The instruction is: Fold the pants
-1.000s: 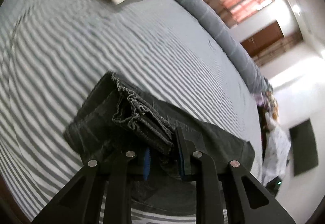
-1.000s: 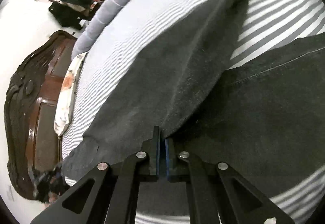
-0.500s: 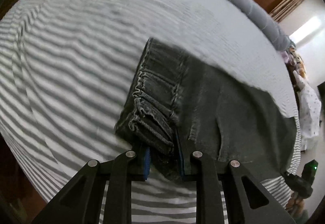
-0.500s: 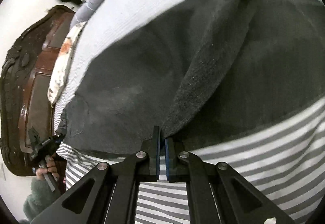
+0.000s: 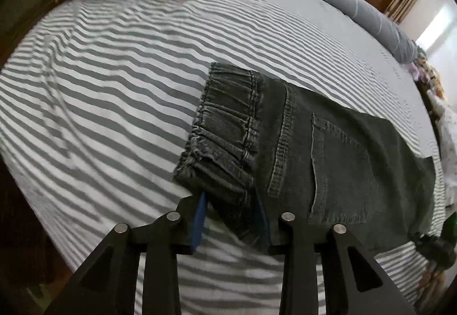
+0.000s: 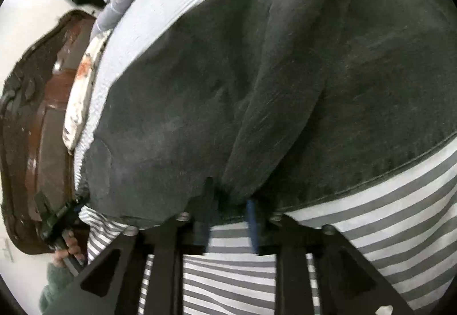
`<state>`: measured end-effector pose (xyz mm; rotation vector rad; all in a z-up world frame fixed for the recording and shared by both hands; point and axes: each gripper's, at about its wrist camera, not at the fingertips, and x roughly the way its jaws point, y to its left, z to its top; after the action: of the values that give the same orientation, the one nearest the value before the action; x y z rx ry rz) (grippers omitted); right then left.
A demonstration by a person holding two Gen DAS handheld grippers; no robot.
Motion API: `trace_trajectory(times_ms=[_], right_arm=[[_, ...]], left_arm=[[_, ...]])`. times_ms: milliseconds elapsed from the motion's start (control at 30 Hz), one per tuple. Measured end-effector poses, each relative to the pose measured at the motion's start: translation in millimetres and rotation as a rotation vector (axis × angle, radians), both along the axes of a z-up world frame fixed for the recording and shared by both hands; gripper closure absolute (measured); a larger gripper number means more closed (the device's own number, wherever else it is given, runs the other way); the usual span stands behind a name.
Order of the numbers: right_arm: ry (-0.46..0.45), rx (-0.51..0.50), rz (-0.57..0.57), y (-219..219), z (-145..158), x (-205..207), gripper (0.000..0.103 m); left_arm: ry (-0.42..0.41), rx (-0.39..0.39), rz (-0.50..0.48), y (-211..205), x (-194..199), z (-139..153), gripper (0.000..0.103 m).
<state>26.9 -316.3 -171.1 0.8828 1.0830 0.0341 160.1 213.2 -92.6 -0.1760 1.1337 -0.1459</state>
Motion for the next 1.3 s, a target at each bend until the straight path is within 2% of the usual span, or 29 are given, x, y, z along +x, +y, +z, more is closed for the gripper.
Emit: trace_trajectory(times_ms=[100,233,333,500,633,767,1033,1133,1300], right_arm=[[-0.046,0.061,-0.037,-18,0,-3,0.073],[-0.075,0.097,-0.075,-39,-3,0,0.073],[-0.084,0.113,-0.104,-56,-6,5,0.073],[-0.115,0.177,-0.159,-89,-9,15,0.073],[-0.129,0.182,-0.187,-113,-7,28,0.073],[-0.139,0.171,-0.189,-136,0,41,0.073],[-0.119,0.122,-0.195,-179,14,70,0.073],[-0.112,0.089,-0.194,-192,20,77,0.073],[-0.076,0.036,-0.179,-211,28,90,0.074]], left_arm=[[-0.026,0.033,0.012,0,-15,13,0.068],[-0.128,0.084,-0.019,-20,-40,42,0.068],[-0.201,0.093,-0.117,-55,-59,62,0.064],[-0.255,0.084,-0.322,-135,-79,73,0.059],[-0.261,0.072,-0.507,-210,-98,67,0.059],[-0.253,0.062,-0.642,-274,-112,53,0.059],[-0.311,0.158,-0.853,-365,-146,21,0.059],[-0.328,0.191,-0.893,-390,-155,8,0.059],[-0.346,0.265,-0.887,-413,-151,-15,0.059]])
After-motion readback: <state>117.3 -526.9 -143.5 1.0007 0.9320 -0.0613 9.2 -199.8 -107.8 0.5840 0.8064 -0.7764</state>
